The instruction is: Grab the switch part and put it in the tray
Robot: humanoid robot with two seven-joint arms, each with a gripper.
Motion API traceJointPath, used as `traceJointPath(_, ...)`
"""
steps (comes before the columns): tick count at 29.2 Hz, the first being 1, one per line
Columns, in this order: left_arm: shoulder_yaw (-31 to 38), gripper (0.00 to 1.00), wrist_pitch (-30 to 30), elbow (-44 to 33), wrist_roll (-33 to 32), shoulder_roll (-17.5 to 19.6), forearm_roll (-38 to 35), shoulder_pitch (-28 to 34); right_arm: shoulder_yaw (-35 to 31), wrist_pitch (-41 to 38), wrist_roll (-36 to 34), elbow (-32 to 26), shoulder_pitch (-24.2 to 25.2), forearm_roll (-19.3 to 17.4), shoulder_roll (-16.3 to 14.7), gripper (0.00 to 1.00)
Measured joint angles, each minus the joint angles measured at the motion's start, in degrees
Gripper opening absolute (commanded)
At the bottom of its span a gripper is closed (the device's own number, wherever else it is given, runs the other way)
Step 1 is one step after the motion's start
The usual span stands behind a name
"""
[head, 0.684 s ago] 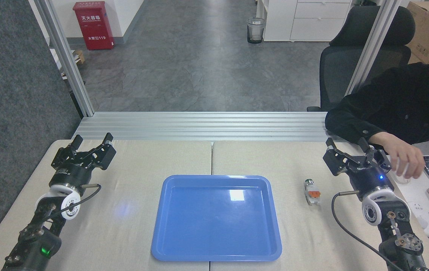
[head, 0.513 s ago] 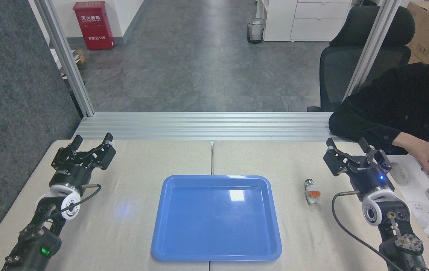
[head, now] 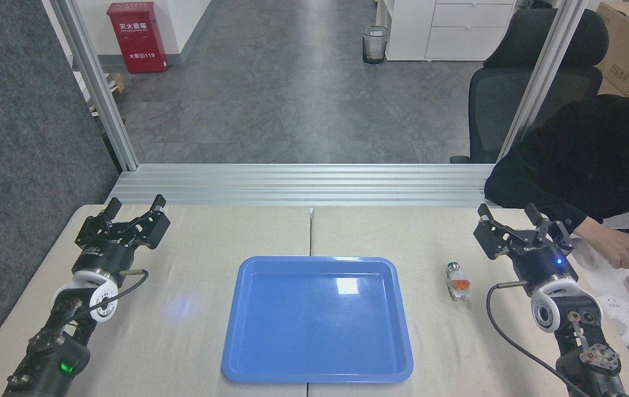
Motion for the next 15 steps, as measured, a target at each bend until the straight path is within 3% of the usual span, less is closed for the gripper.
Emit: traceJointPath(15,0.0,1.0,0.0,0.0,0.0,0.0,0.0,0.0,0.0,0.0,0.1,-0.2,0.1,0.0,0.4,1.0)
